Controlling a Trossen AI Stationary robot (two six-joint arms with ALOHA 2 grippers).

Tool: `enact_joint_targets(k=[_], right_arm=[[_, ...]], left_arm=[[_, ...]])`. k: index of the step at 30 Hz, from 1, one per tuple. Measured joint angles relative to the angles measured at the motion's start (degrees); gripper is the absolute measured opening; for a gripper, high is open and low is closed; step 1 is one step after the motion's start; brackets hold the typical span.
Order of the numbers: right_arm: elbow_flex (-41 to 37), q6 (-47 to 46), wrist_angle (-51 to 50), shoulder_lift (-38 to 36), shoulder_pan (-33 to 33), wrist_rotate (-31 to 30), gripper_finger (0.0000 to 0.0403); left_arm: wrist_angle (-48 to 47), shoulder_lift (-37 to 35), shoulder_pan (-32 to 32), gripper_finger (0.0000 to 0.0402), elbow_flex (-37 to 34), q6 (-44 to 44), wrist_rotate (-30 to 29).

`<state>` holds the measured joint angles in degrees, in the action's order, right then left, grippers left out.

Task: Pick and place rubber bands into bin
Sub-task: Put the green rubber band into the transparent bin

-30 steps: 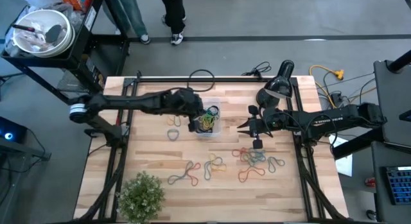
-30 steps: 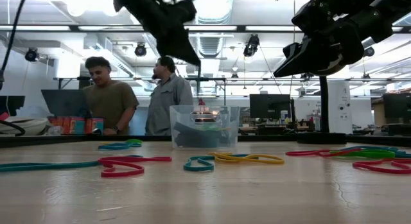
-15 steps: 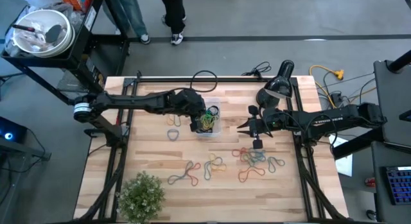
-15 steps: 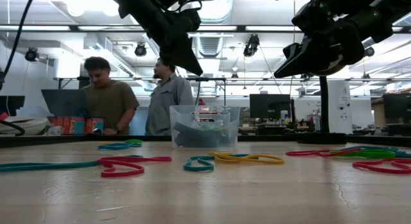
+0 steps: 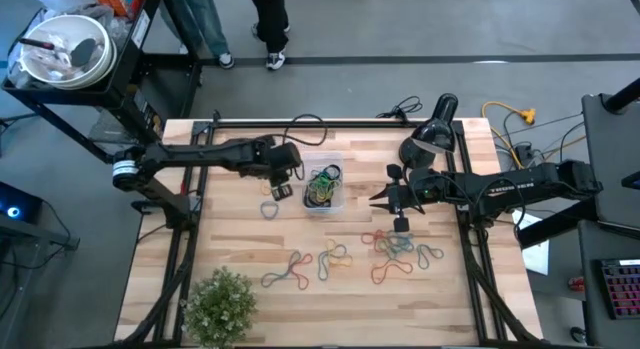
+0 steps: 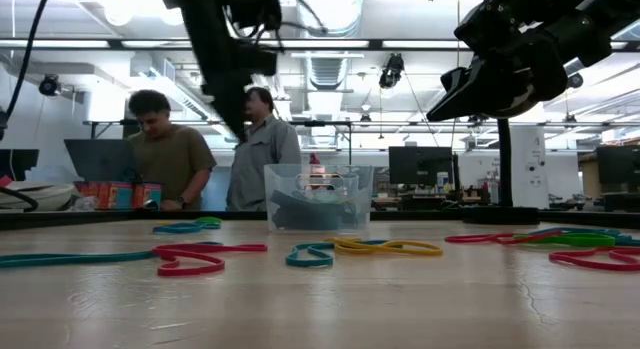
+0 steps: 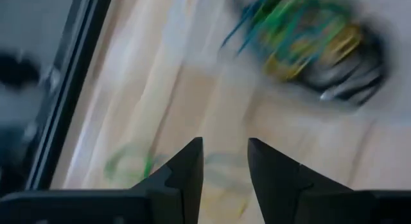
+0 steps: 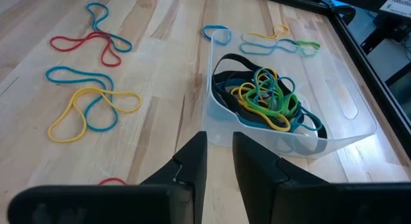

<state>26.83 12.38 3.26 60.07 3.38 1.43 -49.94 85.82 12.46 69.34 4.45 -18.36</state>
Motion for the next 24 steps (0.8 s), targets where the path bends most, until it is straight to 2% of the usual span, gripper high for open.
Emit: enact_joint_targets(k=[5, 11, 14, 17, 24], right_arm=[[0.0, -0.2, 0.2, 0.0, 0.0, 0.0, 0.0068], [0.0, -0.7, 0.3, 0.0, 0.0, 0.0, 0.0068], [0.0, -0.4, 0.3, 0.0, 0.0, 0.0, 0.0068], [0.0, -0.3, 0.4, 0.0, 0.0, 0.0, 0.0068], [0.0, 0.1, 0.3, 0.0, 0.0, 0.0, 0.0068]], left_arm=[[-4.3, 0.0, 4.8, 0.0107, -0.3, 7.4, 0.1], [-2.7, 1.3, 12.9, 0.0107, 0.1, 18.1, 0.3], [-3.0, 2.4, 16.7, 0.0107, 0.8, 23.0, 2.4], [-3.0, 4.3, 19.9, 0.0107, 1.8, 25.2, 5.9], [-3.2, 11.3, 23.2, 0.0107, 6.0, 26.7, 9.1]])
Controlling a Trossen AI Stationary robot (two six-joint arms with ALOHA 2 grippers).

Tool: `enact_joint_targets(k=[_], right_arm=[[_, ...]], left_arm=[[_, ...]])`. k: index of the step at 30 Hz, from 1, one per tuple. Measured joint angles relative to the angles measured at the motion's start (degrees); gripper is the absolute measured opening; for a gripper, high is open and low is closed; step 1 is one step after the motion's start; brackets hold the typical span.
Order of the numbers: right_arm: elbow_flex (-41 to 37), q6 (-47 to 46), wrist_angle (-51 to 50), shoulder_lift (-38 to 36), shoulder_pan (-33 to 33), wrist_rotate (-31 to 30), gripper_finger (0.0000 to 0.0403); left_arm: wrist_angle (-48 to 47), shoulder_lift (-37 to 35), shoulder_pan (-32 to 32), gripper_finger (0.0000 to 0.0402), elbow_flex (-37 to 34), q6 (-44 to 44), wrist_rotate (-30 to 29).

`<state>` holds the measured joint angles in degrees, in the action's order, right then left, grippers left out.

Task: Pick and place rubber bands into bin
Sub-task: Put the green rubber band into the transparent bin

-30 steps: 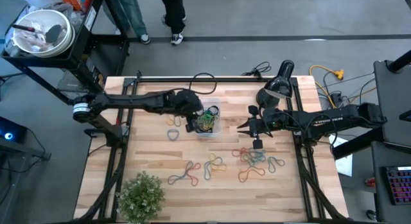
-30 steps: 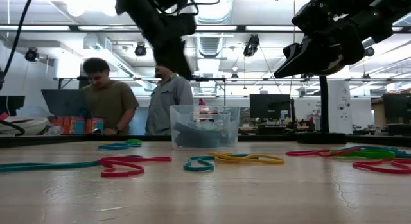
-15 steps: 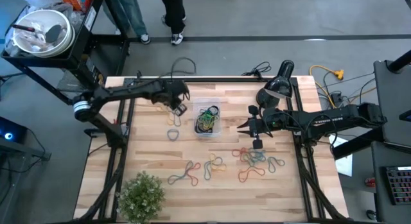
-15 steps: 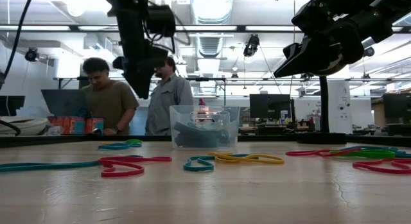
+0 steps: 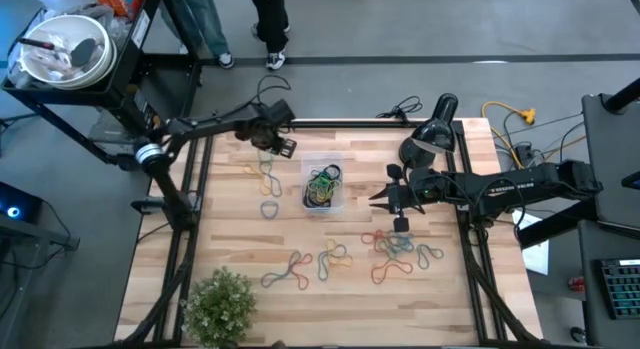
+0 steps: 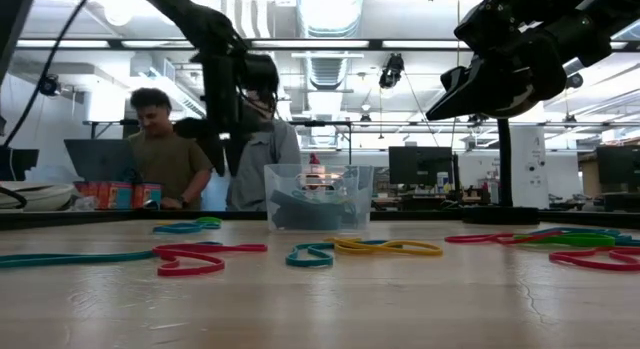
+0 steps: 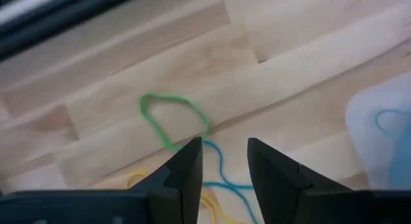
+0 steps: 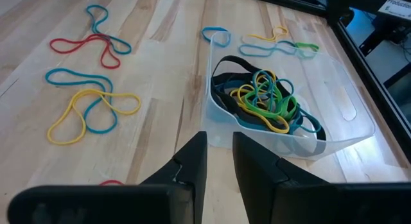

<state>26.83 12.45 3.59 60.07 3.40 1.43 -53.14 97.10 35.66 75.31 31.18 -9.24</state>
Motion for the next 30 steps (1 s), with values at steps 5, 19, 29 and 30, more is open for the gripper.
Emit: enact_joint_targets(k=[5, 19, 29, 30], right_arm=[[0.0, 0.2, -0.3, 0.0, 0.0, 0.0, 0.0068], [-0.9, 1.3, -0.3, 0.0, 0.0, 0.0, 0.0068], [-0.9, 1.3, -0.3, 0.0, 0.0, 0.0, 0.0068], [-0.9, 1.3, -0.3, 0.0, 0.0, 0.0, 0.0068]], left_arm=[[-0.1, 5.7, 0.0, 0.0107, 3.7, 0.0, 3.1], [-0.6, 9.7, 1.2, 0.0107, 5.4, 6.4, 2.7], [-0.6, 9.7, 1.1, 0.0107, 5.1, 9.0, 2.6], [-0.6, 9.7, 1.1, 0.0107, 5.2, 9.0, 2.6]])
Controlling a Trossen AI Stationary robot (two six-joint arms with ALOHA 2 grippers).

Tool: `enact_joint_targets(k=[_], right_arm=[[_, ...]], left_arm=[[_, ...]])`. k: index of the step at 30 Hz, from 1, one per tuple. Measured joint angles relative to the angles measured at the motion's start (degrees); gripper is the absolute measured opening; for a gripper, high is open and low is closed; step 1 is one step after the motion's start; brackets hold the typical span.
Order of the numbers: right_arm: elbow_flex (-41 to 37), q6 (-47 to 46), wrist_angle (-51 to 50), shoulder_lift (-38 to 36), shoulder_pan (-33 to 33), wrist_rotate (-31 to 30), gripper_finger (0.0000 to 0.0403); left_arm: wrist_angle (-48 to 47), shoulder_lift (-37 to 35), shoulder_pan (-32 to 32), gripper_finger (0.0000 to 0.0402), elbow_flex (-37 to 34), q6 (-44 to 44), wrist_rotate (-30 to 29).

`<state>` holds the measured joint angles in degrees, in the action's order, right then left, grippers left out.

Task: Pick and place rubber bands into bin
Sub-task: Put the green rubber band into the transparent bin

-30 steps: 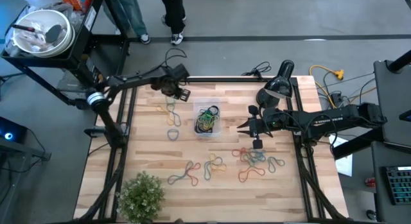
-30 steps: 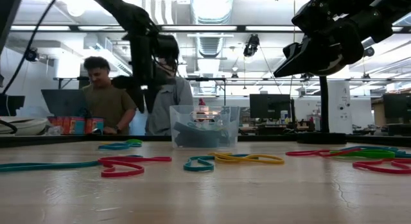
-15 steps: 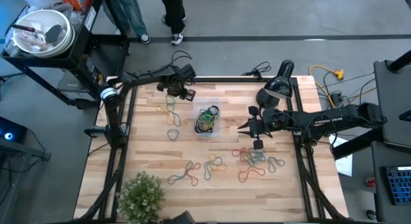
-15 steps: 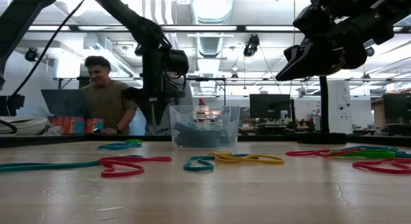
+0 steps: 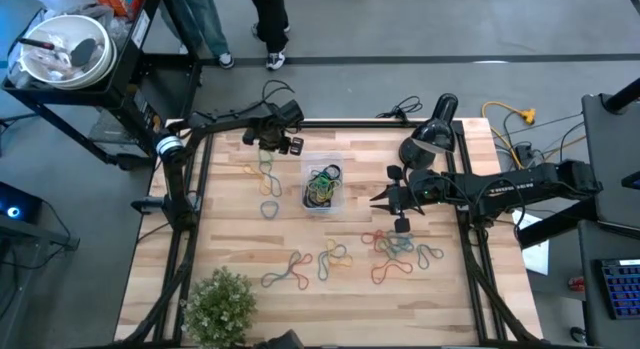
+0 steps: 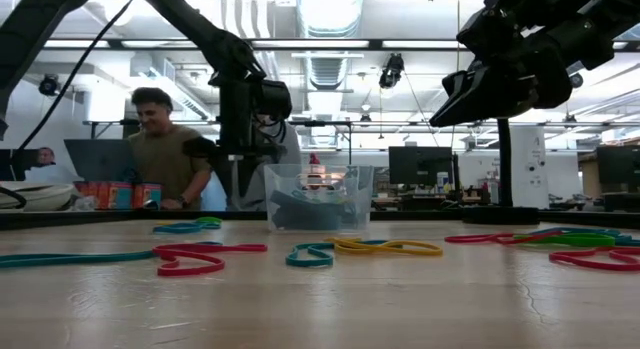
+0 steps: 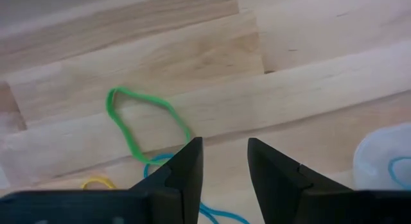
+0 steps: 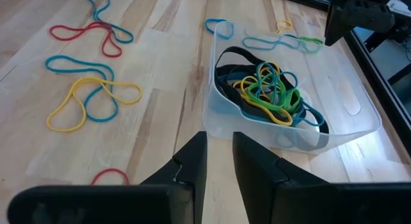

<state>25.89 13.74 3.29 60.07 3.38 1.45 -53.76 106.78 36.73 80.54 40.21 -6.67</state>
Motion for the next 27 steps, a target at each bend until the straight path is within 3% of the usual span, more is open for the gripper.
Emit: enact_joint_targets(k=[5, 13, 17, 22, 27], right_arm=[[0.0, 0.2, 0.0, 0.0, 0.0, 0.0, 0.0068], [-0.1, 0.0, 1.0, 0.0, 0.0, 0.9, 0.0068], [-0.1, 0.0, 4.6, 0.0, 0.0, 2.9, 0.0068], [-0.1, -1.2, 10.7, 0.1, 0.0, 3.2, 0.0068], [-0.1, -3.3, 10.9, 0.1, 0.0, 3.2, 0.0068]], left_arm=[[0.1, 0.0, -1.0, 0.0107, 1.5, -0.1, 2.2], [-0.3, -3.8, -7.4, 0.0107, 2.9, -11.1, 15.7], [-1.3, -10.1, -13.2, 0.0107, 2.9, -16.9, 15.1], [-1.9, -21.0, -20.4, 0.0107, 2.9, -22.0, 9.7], [-8.0, -31.8, -25.1, 0.0107, 2.9, -35.1, 7.5]])
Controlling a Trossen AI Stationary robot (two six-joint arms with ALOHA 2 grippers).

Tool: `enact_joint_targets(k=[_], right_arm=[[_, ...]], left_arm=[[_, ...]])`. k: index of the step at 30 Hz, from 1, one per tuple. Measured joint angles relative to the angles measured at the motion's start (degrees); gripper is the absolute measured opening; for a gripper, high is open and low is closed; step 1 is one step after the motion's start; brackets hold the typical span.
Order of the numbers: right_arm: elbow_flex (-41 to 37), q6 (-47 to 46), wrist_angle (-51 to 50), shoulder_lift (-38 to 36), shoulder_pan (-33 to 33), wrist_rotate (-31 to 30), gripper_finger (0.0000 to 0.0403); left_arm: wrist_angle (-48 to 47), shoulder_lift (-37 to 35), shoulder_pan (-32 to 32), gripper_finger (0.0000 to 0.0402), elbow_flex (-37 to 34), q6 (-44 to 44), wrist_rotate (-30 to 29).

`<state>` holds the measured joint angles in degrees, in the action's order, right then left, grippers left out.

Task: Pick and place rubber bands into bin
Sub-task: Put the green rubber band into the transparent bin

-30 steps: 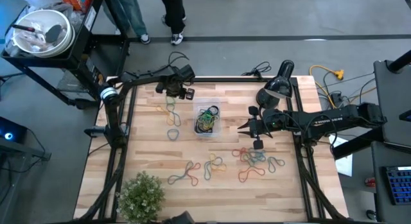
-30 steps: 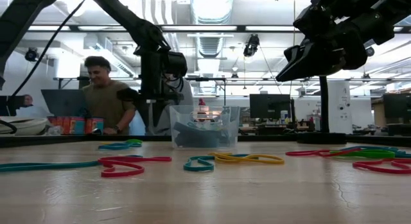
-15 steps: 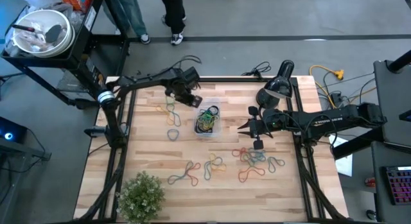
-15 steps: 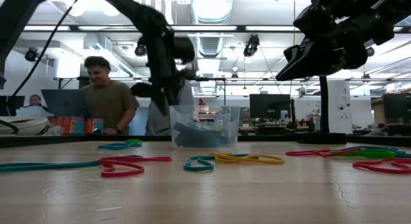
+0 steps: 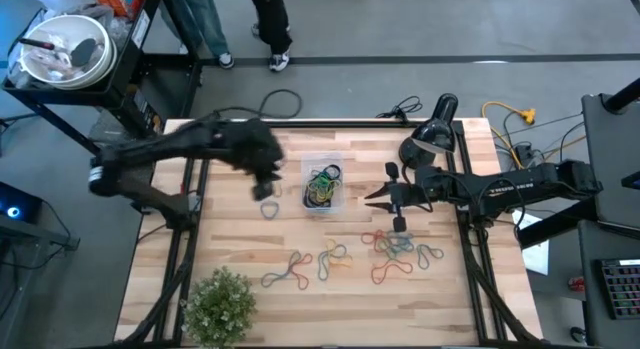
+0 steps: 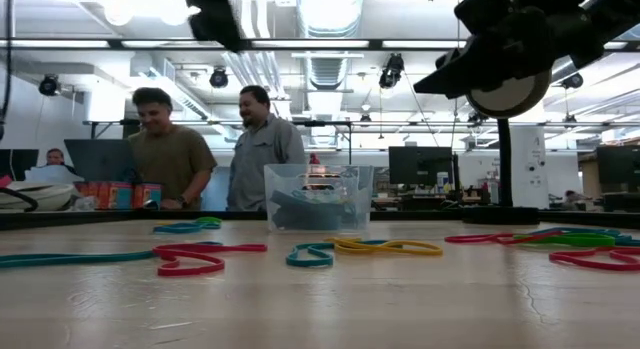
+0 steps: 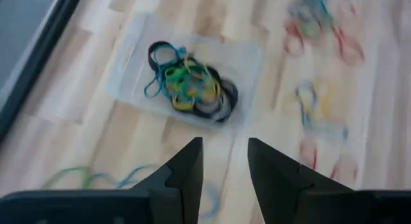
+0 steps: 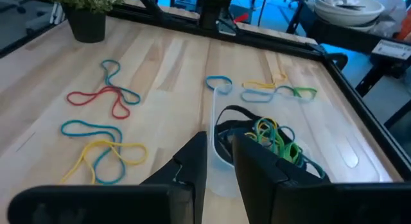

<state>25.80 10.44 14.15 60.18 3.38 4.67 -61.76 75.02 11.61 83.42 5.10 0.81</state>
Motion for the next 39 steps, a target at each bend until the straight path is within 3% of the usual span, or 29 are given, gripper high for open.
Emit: enact_joint_targets(k=[3, 6, 12, 15, 19, 27, 33, 39], right_arm=[[0.0, -0.4, -0.1, 0.0, 0.0, 0.0, 0.0068], [0.0, -0.8, 0.0, 0.0, 0.0, 0.0, 0.0068], [-0.4, -1.4, -0.2, 0.0, 0.0, 0.0, 0.0068], [-1.1, -1.4, -0.2, 0.0, 0.0, -0.1, 0.0068], [-1.8, -0.3, -0.3, 0.0, 0.0, -0.1, 0.0068], [-1.9, 1.1, -0.3, 0.0, 0.0, -0.1, 0.0068], [-2.4, 1.2, -0.6, 0.0, 0.0, -0.1, 0.0068], [-2.9, 4.3, -0.7, 0.0, 0.0, -0.3, 0.0068]], left_arm=[[-5.6, -4.6, -0.3, 0.0107, 0.4, -9.0, -3.0], [-10.2, -6.9, 1.3, 0.0107, 1.9, -10.0, -8.3], [-17.9, -4.3, 12.7, 0.0107, 7.3, -10.3, -11.8], [-18.3, -0.1, 19.8, 0.0107, 8.4, -12.5, -11.5], [-19.1, 7.9, 26.3, 0.0107, 10.5, -17.5, -6.7], [-23.6, 25.9, 32.2, 0.0107, 19.3, -30.6, -6.0], [-25.0, 36.0, 36.2, 0.0107, 27.6, -28.4, 1.2], [-28.2, 42.1, 36.7, 0.0107, 32.5, -22.5, 2.0]])
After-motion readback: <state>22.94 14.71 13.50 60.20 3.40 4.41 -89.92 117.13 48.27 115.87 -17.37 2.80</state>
